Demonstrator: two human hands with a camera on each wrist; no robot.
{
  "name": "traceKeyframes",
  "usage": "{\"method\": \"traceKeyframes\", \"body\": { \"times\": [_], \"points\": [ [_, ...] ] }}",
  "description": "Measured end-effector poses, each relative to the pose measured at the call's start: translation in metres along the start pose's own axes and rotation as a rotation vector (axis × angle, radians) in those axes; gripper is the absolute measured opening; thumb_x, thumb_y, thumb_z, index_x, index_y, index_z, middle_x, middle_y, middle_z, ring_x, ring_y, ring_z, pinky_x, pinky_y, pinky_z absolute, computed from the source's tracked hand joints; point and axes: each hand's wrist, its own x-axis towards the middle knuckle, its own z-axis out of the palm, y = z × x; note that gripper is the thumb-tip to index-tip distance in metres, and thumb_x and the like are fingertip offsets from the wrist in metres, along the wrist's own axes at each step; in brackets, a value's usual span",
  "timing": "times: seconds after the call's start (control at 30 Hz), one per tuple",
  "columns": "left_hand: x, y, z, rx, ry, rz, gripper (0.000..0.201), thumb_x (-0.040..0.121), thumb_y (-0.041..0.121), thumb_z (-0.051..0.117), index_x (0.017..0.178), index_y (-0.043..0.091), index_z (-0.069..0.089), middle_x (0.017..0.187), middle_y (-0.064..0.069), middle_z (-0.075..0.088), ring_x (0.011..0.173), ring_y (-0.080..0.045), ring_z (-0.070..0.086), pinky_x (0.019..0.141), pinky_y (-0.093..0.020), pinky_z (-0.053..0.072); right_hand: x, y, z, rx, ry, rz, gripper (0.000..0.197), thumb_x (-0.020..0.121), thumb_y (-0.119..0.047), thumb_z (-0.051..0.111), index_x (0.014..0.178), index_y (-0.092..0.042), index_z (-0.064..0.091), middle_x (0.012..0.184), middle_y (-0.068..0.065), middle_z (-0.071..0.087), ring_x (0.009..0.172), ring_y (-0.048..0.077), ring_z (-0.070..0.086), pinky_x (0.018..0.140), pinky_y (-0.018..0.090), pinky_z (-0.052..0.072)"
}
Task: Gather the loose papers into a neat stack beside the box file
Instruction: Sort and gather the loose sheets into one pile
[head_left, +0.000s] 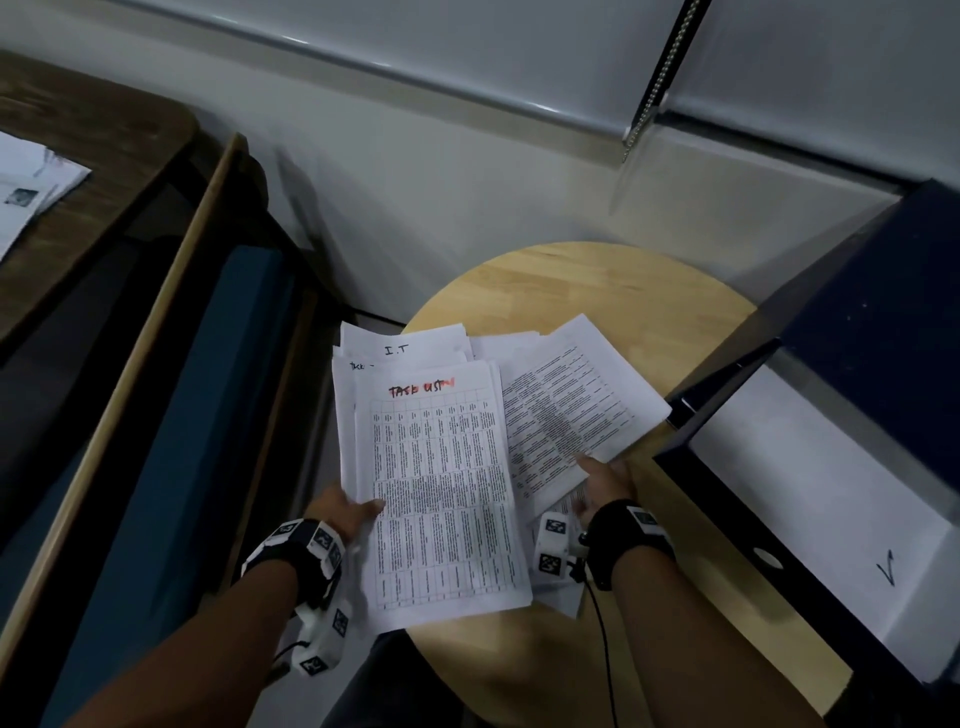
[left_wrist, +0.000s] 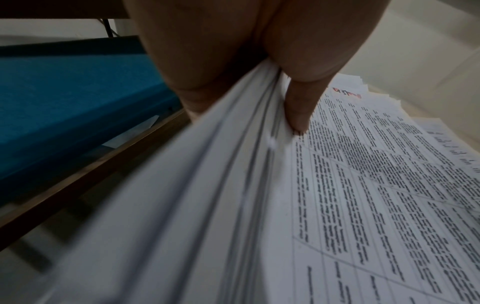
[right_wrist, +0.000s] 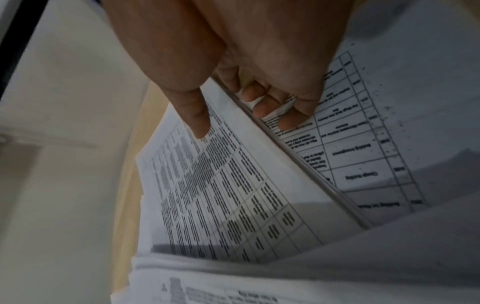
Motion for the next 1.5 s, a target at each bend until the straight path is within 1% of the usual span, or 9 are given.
{"method": "traceKeyframes", "body": {
  "times": [0.17,0.3,0.5,0.9,1.0,1.07,1.23,1.33,1.5],
  "points": [
    [-0.004,0.003,0.002,-0.017,0.017,-0.008,0.051,0.079,0.033,0.075,0.115,0.002,0.055,0.100,-0.016,0.070,0.087,-0.032,0.068,0.080,-0.040,0.058,0.075,0.032,-0.010,-0.011,-0.027,0.069,0.069,0.043,-0.042,0.090,0.107,-0.032,0.069,0.118,0.003,0.070,0.103,0.035,0.065,0.074,0.053,0.057],
    [-0.005,0.003,0.000,0.000,0.021,-0.015,0.057,0.076,0.038,0.076,0.116,0.003,0.054,0.102,-0.016,0.069,0.091,-0.032,0.067,0.083,-0.044,0.057,-0.006,-0.010,0.013,-0.158,-0.038,-0.112,0.023,0.081,-0.012,0.073,0.103,-0.016,0.069,0.106,0.007,0.068,0.100,0.031,0.064,0.096,0.050,0.051],
    [-0.003,0.002,0.000,0.001,0.023,-0.025,0.058,0.073,0.040,0.077,0.114,0.004,0.056,0.100,-0.015,0.069,0.090,-0.032,0.067,0.085,-0.045,0.057,-0.033,-0.001,0.029,-0.473,-0.119,-0.185,0.042,0.095,-0.015,0.055,0.136,-0.010,0.048,0.133,0.012,0.058,0.123,0.036,0.054,0.104,0.042,0.043],
    [-0.014,0.011,-0.003,-0.003,0.005,-0.007,0.047,0.079,0.036,0.073,0.110,0.002,0.061,0.079,-0.008,0.069,0.075,-0.026,0.068,0.072,-0.035,0.057,-0.115,-0.148,0.043,-0.260,0.079,-0.891,0.032,0.094,-0.006,0.045,0.121,-0.021,0.052,0.105,0.008,0.064,0.094,0.026,0.062,0.077,0.034,0.050],
    [-0.015,0.010,-0.003,-0.013,0.012,-0.012,0.054,0.079,0.037,0.073,0.116,0.001,0.059,0.088,-0.011,0.071,0.080,-0.029,0.068,0.076,-0.036,0.058,-0.114,-0.157,0.050,-0.018,-0.024,-0.864,0.036,0.088,0.002,0.049,0.114,-0.022,0.056,0.101,-0.006,0.069,0.091,0.004,0.066,0.078,0.024,0.054],
    [-0.014,0.009,-0.003,-0.053,0.014,-0.003,0.056,0.080,0.032,0.073,0.122,-0.001,0.056,0.103,-0.018,0.071,0.088,-0.031,0.067,0.083,-0.037,0.056,-0.114,-0.147,0.053,-0.056,-0.079,-0.852,0.035,0.090,-0.003,0.053,0.121,-0.019,0.056,0.112,-0.004,0.068,0.103,0.014,0.065,0.086,0.030,0.051],
    [-0.023,0.011,-0.005,-0.244,0.009,0.002,0.059,0.090,0.048,0.056,0.121,-0.002,0.060,0.107,-0.020,0.067,0.095,-0.033,0.063,0.088,-0.037,0.050,-0.102,-0.073,0.055,-0.562,-0.155,-0.572,0.047,0.093,-0.007,0.047,0.139,-0.015,0.037,0.109,0.000,0.055,0.095,0.026,0.059,0.068,0.024,0.041],
    [-0.026,0.013,-0.006,-0.405,-0.024,-0.050,0.072,0.089,0.060,0.047,0.135,0.004,0.049,0.135,-0.021,0.054,0.121,-0.038,0.053,0.094,-0.036,0.038,-0.082,-0.021,0.047,-0.903,-0.319,-0.427,0.068,0.096,-0.016,0.053,0.153,-0.015,0.016,0.143,0.008,0.045,0.125,0.031,0.052,0.094,0.032,0.046],
    [-0.010,0.005,-0.006,-0.187,-0.043,-0.009,0.090,0.062,0.070,0.071,0.114,-0.003,0.059,0.100,-0.017,0.069,0.089,-0.032,0.066,0.075,-0.036,0.054,-0.062,0.012,0.024,-1.074,-0.329,-0.374,0.053,0.094,-0.022,0.057,0.143,-0.011,0.042,0.142,0.012,0.053,0.125,0.029,0.055,0.106,0.034,0.044]
  ]
}}
